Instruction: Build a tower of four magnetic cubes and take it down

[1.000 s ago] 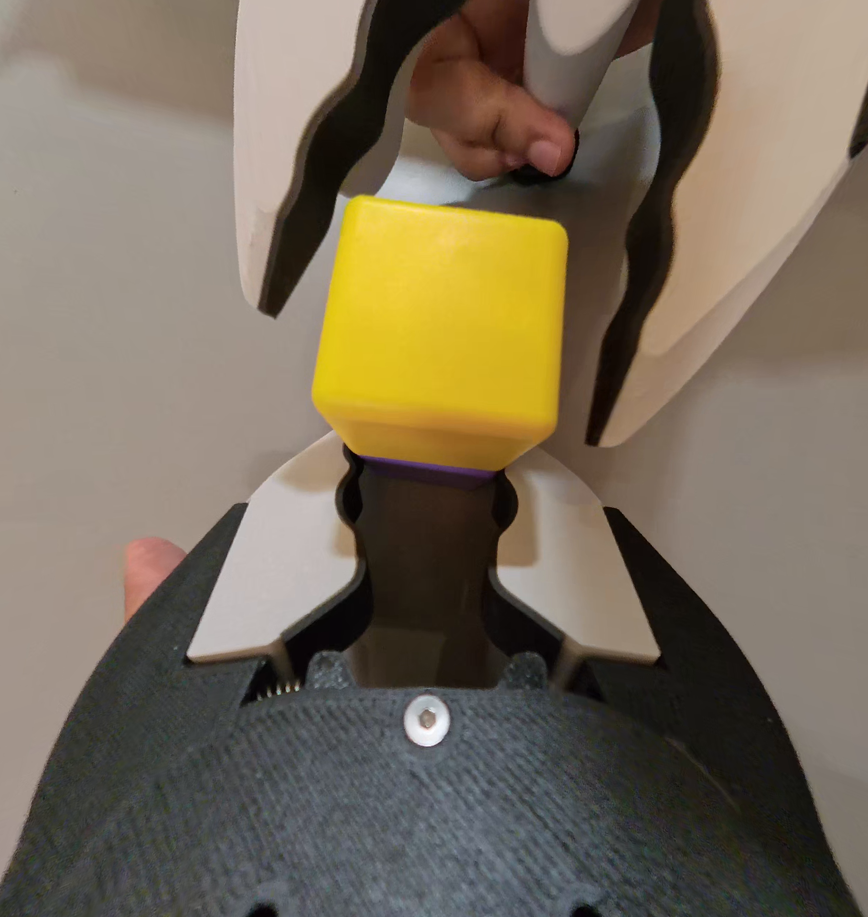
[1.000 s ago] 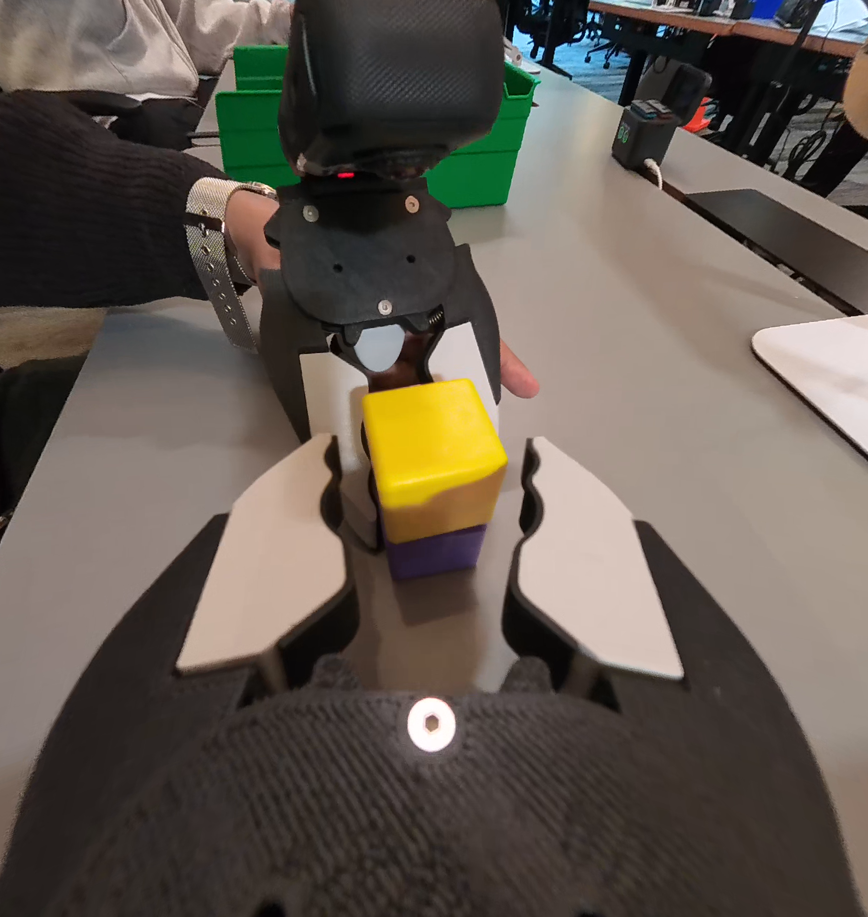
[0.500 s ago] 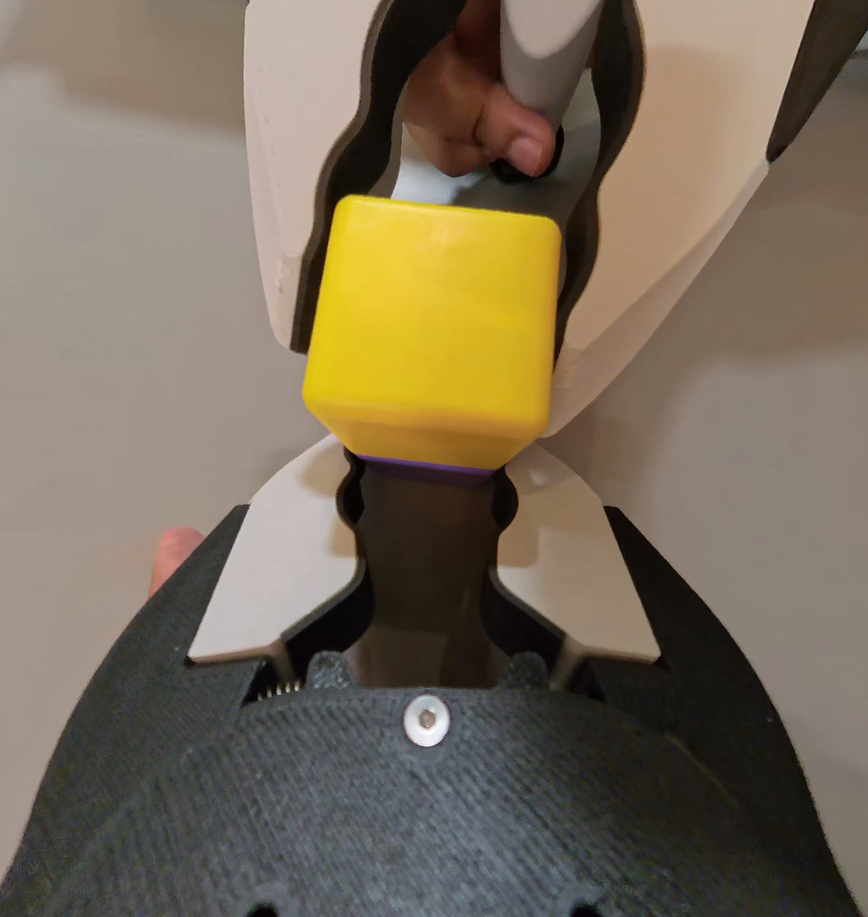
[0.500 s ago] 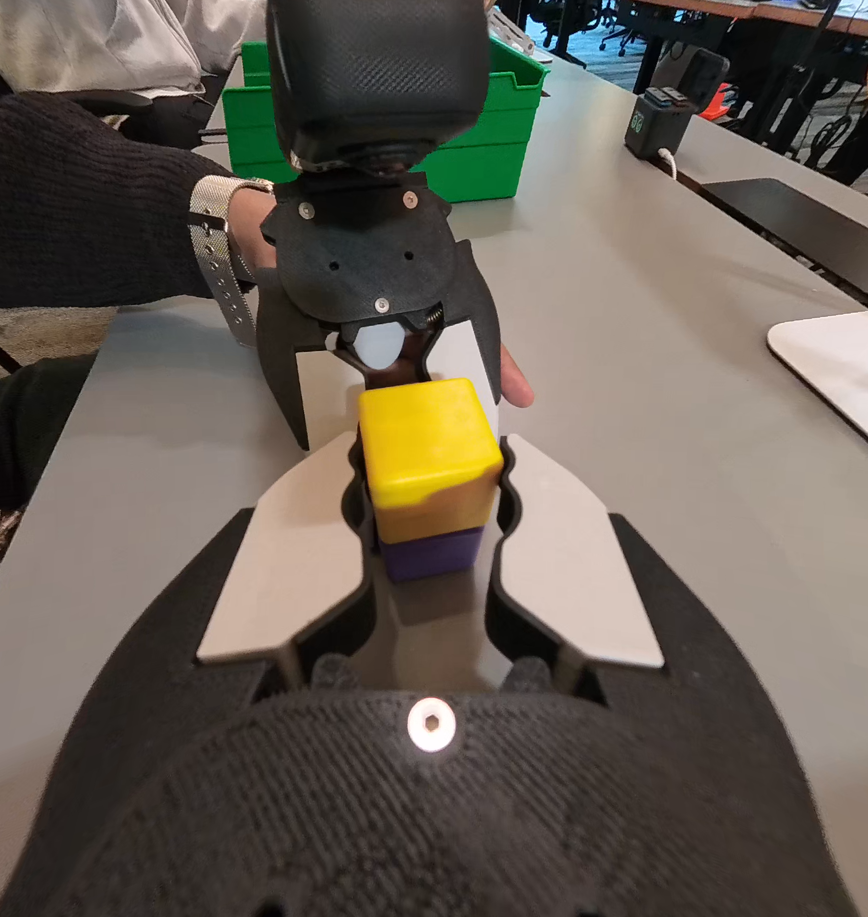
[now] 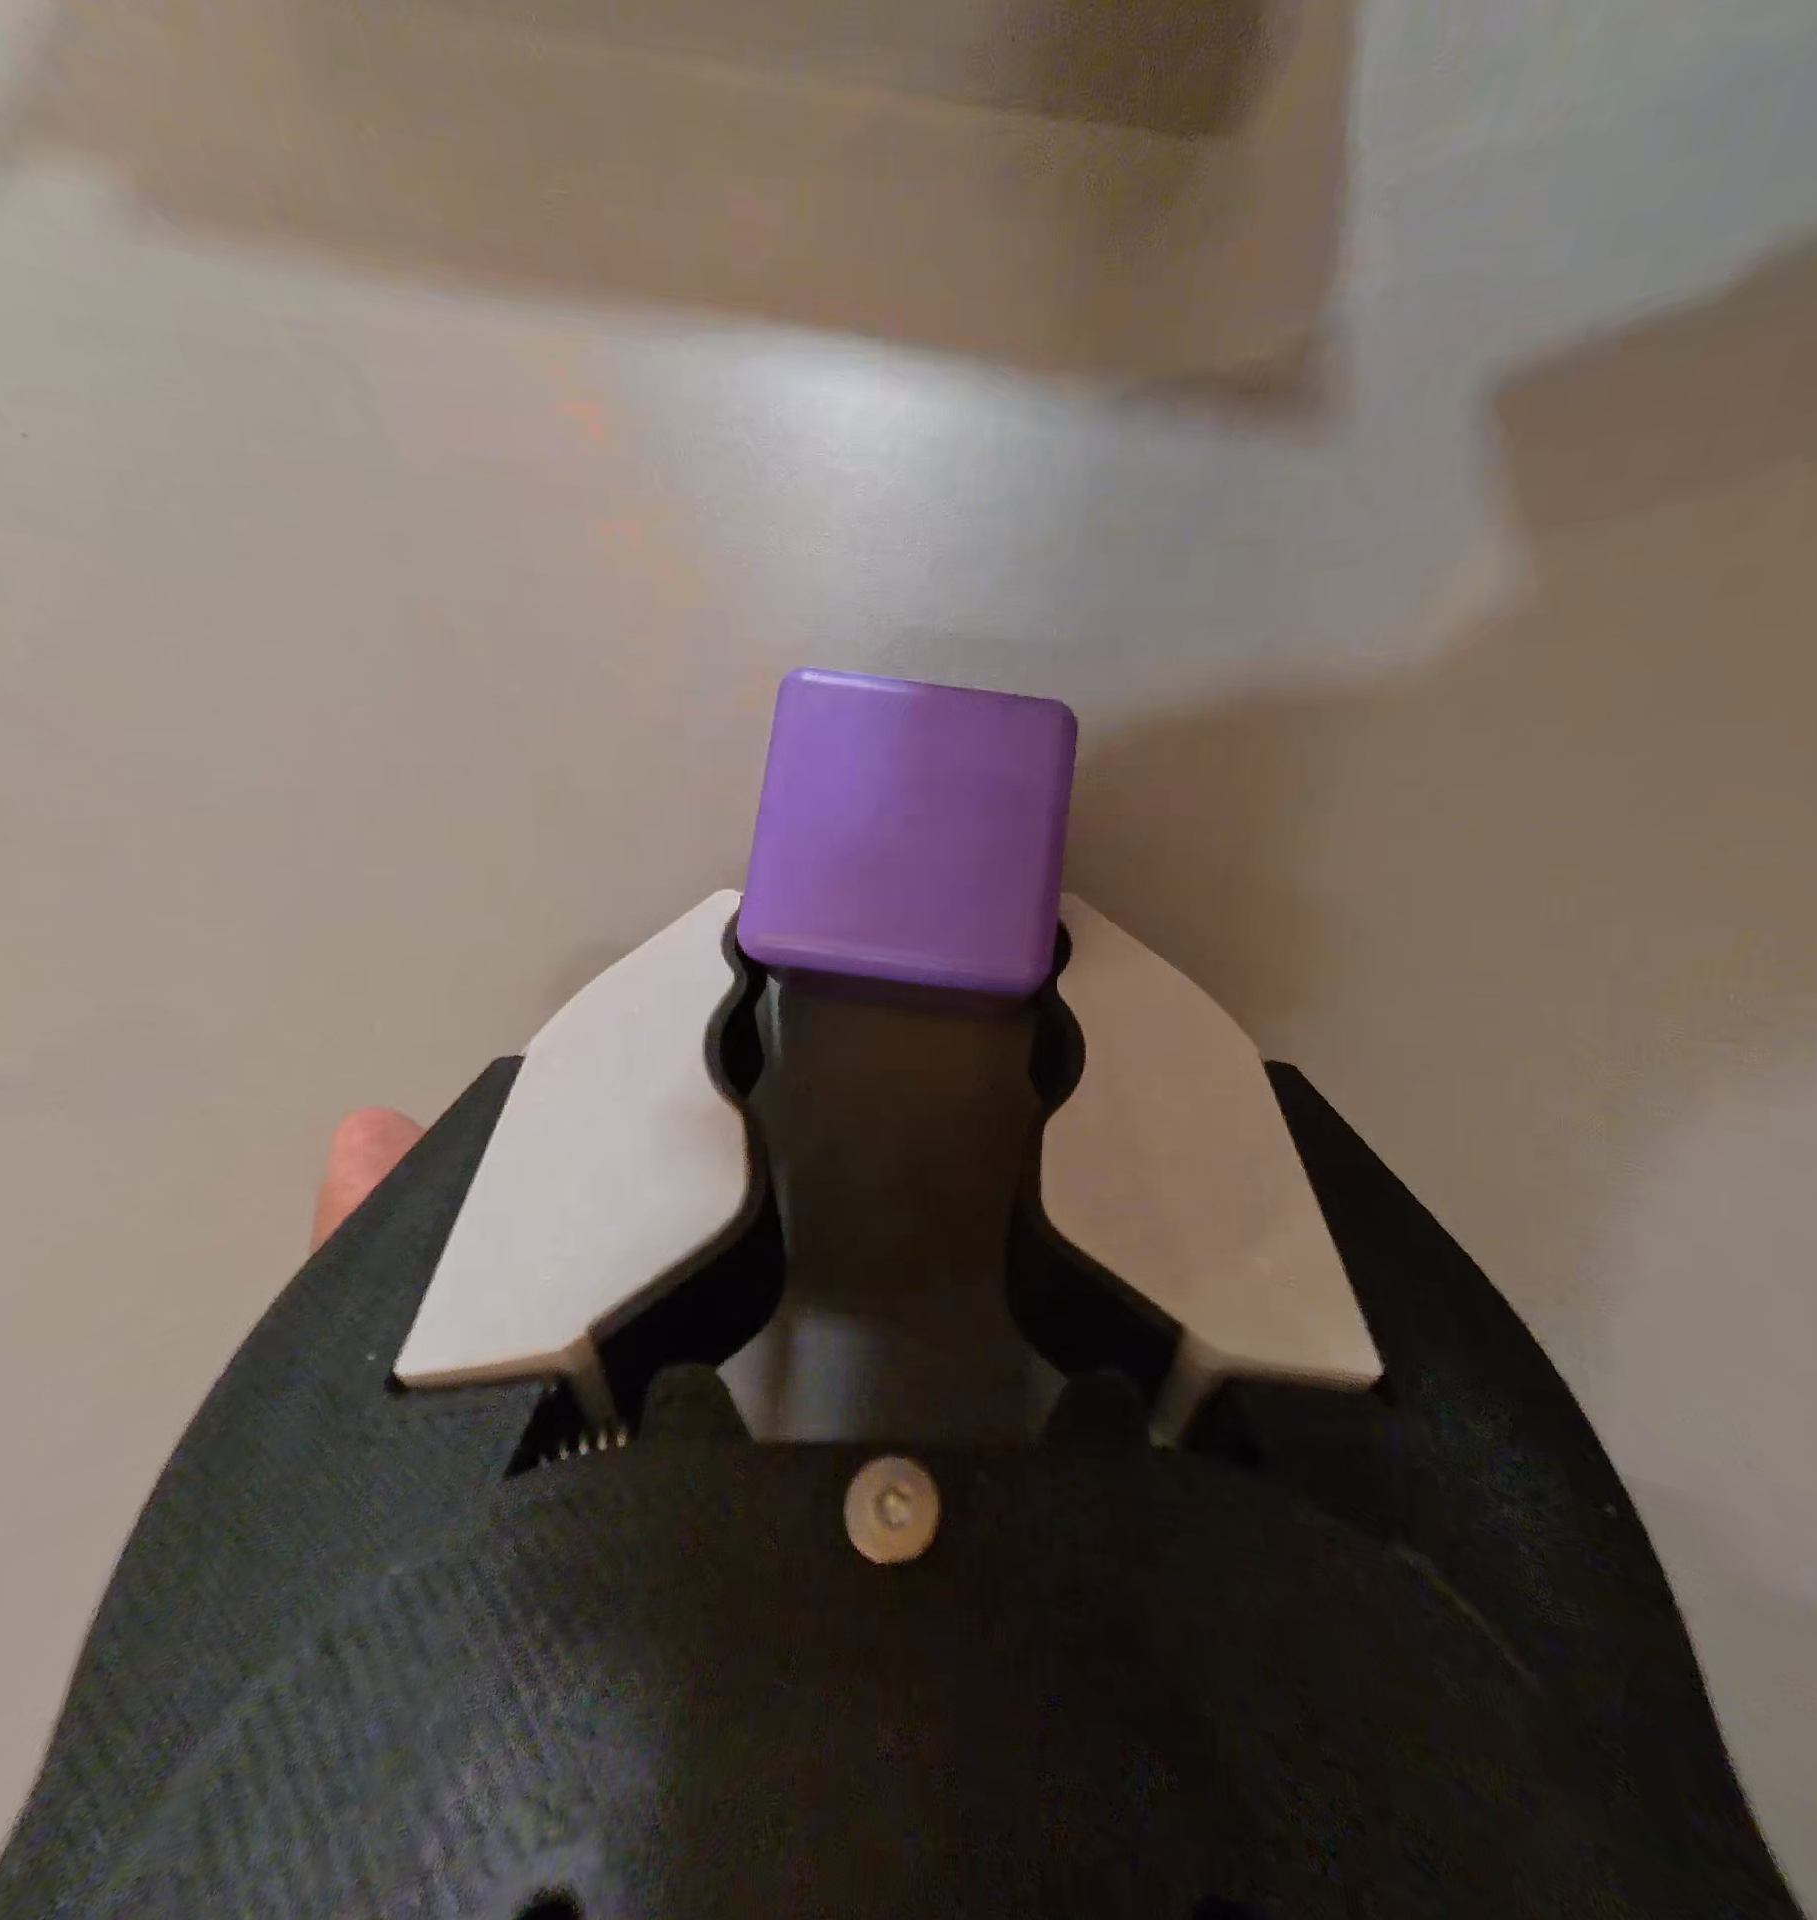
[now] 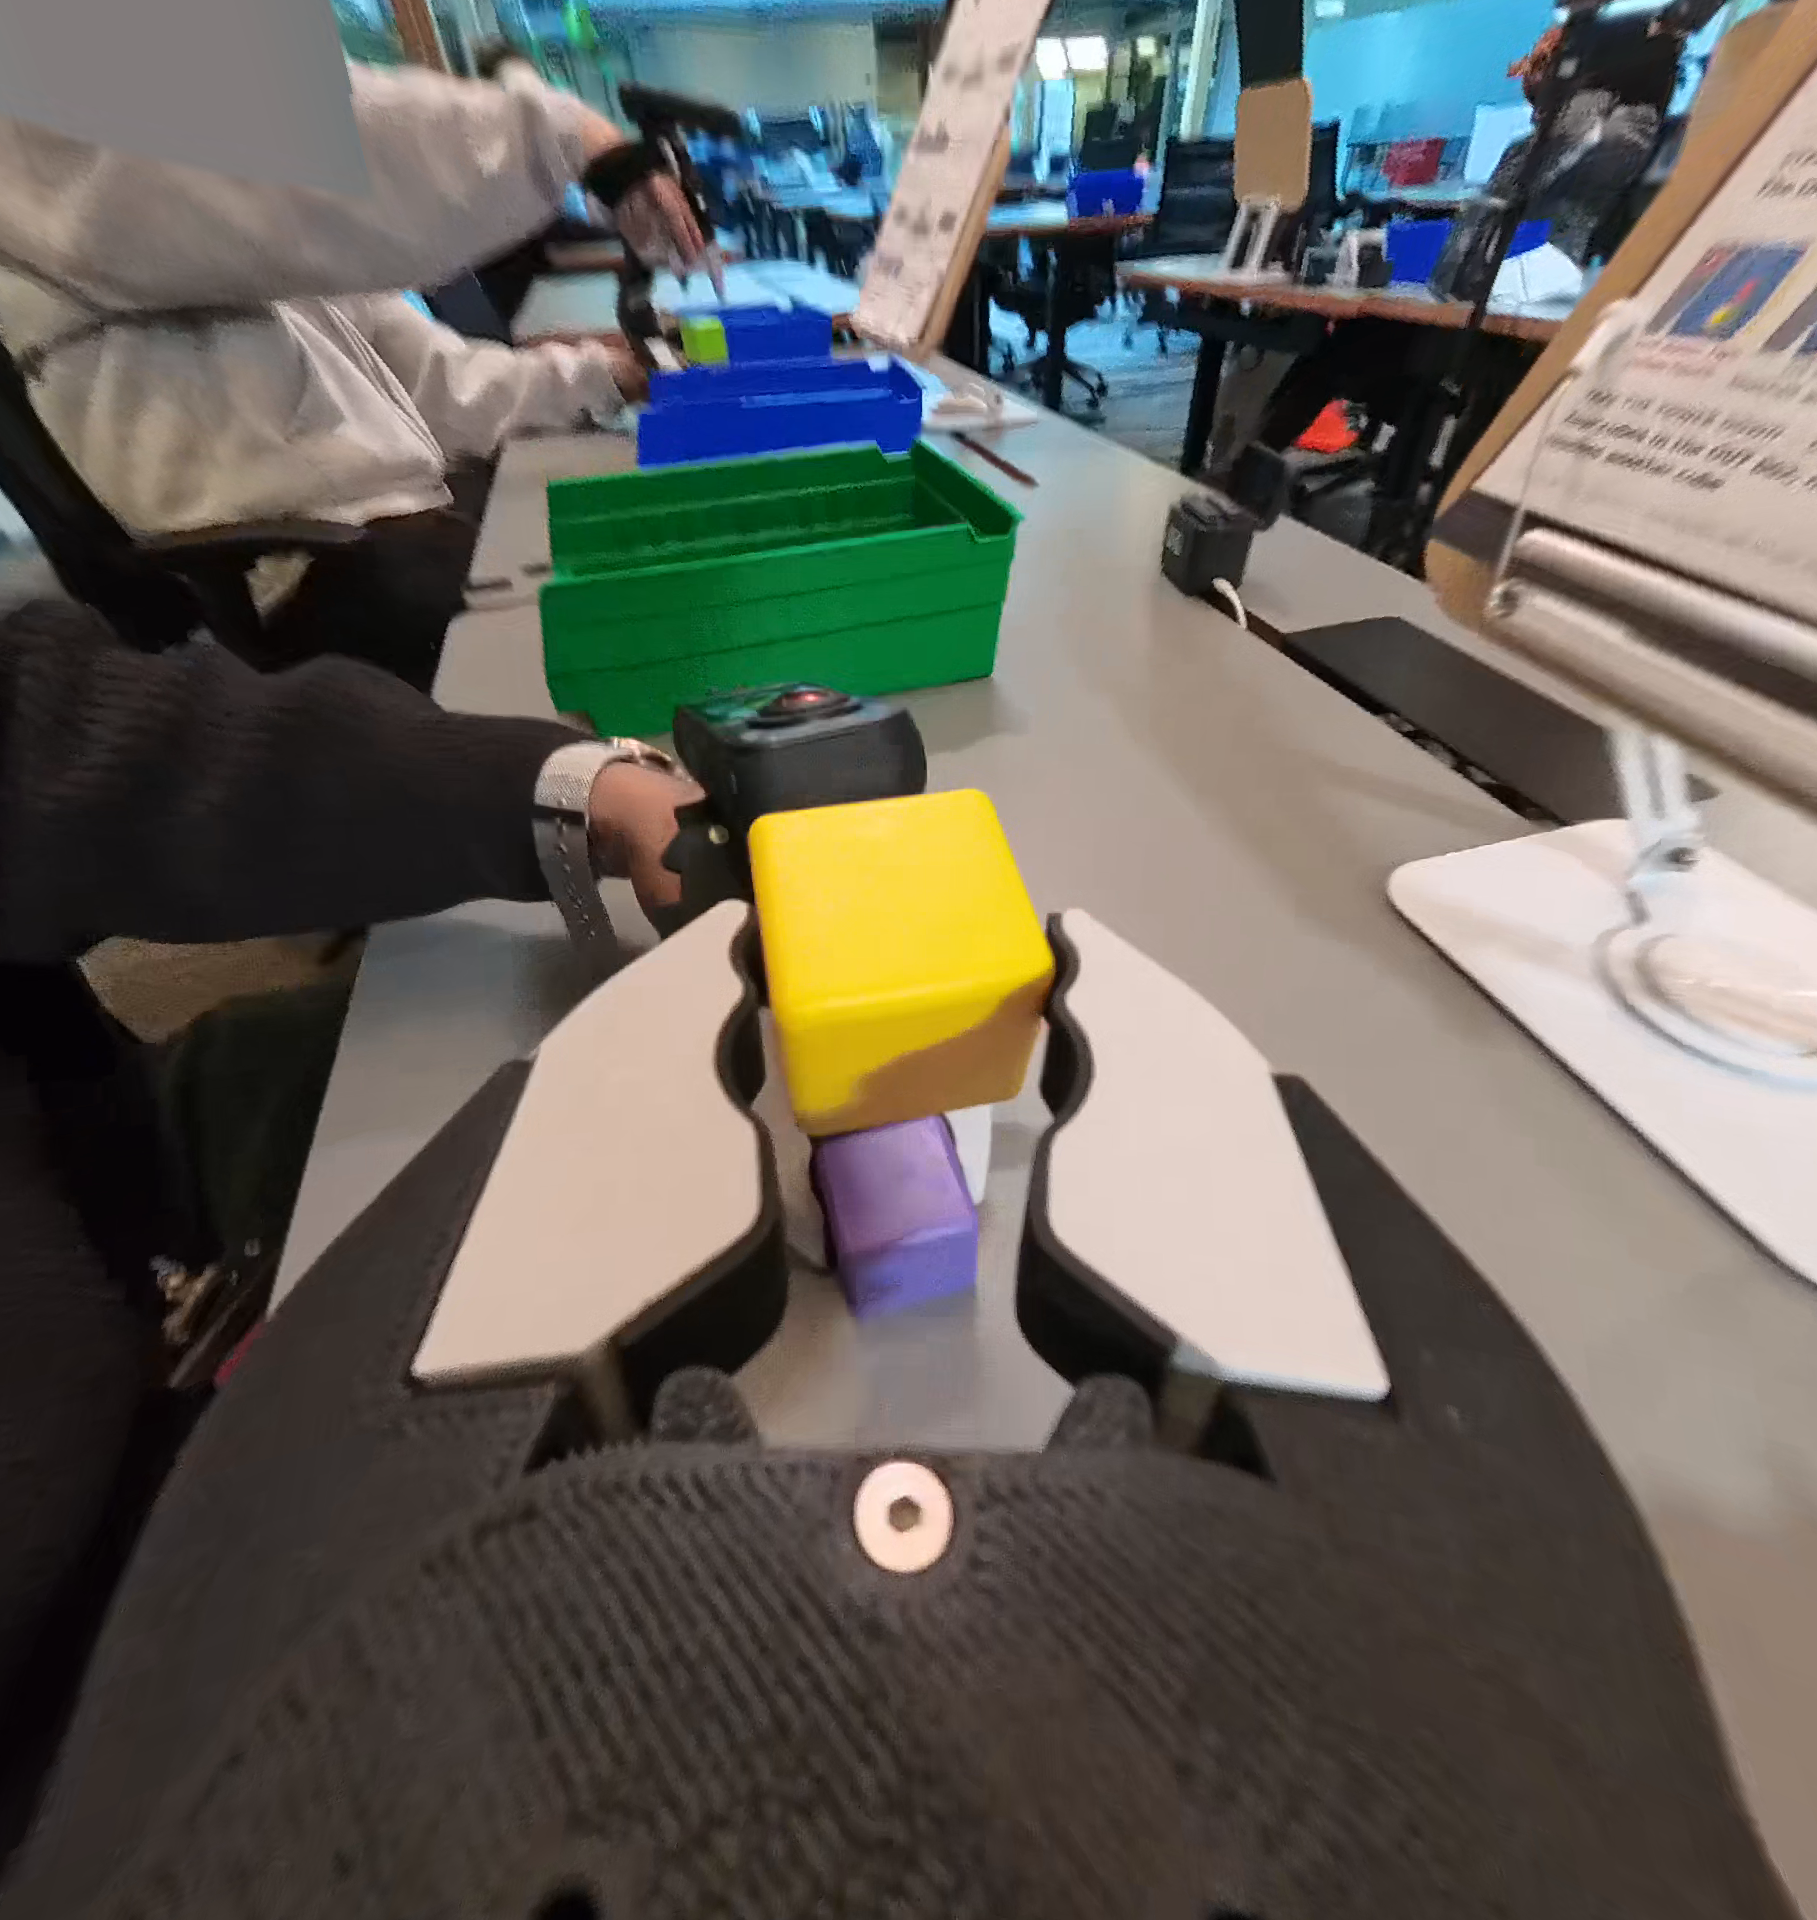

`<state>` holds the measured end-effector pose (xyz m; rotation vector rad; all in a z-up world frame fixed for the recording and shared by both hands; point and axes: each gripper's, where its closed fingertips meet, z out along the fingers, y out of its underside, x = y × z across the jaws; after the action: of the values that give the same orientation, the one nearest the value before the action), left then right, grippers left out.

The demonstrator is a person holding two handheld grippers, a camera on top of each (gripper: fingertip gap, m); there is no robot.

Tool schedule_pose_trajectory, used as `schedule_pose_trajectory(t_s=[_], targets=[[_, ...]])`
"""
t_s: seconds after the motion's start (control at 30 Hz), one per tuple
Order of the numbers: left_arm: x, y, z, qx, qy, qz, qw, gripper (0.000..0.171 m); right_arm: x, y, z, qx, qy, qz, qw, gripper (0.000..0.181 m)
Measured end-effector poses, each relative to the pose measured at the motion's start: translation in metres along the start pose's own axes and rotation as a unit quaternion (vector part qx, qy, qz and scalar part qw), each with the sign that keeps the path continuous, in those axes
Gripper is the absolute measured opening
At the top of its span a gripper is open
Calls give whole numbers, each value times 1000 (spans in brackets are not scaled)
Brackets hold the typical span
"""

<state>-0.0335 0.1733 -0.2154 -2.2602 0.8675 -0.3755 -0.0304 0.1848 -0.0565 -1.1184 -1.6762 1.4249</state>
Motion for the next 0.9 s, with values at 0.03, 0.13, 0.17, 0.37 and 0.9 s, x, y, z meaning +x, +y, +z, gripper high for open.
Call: schedule_pose_trajectory(t_s=[0.03,0.13,0.17,0.37,0.9], targets=[[0,0,0,0,0,0,1000,51,-1,-6,-9,-19,12,-15,1000,52],[0,0,0,0,0,0,1000,51,4,-19,-53,-82,55,-67,993,52],[0,0,0,0,0,0,1000,51,10,-19,-71,-109,73,-79,988,52],[0,0,0,0,-1,1,1000,51,70,11,-188,-316,185,-86,927,52],[0,0,0,0,0,0,1000,51,124,164,-253,-651,149,-51,743,52]])
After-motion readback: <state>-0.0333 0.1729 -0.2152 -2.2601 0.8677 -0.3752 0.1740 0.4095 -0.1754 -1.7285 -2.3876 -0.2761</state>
